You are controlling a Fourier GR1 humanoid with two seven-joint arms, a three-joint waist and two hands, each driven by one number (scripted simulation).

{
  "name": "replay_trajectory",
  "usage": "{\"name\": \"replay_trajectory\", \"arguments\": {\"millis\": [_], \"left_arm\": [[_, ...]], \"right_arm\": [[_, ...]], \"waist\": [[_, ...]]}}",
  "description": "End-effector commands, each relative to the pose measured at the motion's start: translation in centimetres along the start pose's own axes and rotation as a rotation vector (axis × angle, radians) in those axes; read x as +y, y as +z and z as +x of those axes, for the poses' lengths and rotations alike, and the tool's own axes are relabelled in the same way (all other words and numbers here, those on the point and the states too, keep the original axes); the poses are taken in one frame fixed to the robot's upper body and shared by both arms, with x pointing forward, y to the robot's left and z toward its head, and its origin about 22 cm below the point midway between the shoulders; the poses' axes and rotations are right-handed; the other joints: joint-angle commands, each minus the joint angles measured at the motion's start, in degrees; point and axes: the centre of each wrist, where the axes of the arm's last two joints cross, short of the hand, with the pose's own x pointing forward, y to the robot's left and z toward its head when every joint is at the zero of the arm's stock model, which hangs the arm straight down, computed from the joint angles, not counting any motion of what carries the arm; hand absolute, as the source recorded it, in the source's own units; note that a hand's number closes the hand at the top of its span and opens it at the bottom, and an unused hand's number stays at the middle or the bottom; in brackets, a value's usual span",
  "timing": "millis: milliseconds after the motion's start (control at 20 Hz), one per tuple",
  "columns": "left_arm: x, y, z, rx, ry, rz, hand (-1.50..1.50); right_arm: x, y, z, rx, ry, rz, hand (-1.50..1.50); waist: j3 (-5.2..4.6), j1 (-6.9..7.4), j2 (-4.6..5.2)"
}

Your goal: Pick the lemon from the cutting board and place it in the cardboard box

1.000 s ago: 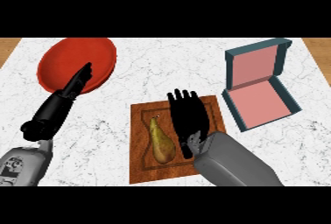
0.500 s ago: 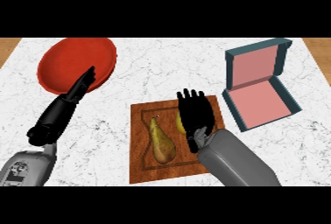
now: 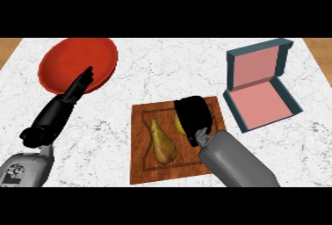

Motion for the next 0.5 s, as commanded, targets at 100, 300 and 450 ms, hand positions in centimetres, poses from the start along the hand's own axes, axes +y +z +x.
{"name": "replay_trajectory", "arguments": {"millis": [100, 300, 450], "left_arm": [[2.1, -2.1, 0.9, -0.003, -0.007, 0.013, 0.00], [0.0, -0.3, -0.4, -0.005, -0.005, 0.013, 0.00], [-0.1, -0.5, -0.1, -0.015, -0.004, -0.016, 0.00]], "right_arm": [[1.4, -0.3, 1.7, -0.058, 0.041, -0.106, 1.50], [3.4, 3.6, 2.5, -0.616, 0.095, -0.016, 1.50], [4.5, 7.6, 6.7, -1.036, 0.104, 0.019, 1.50]], "waist": [[0.03, -0.29, 0.19], [0.13, -0.54, -0.07], [0.28, 1.31, -0.04]]}}
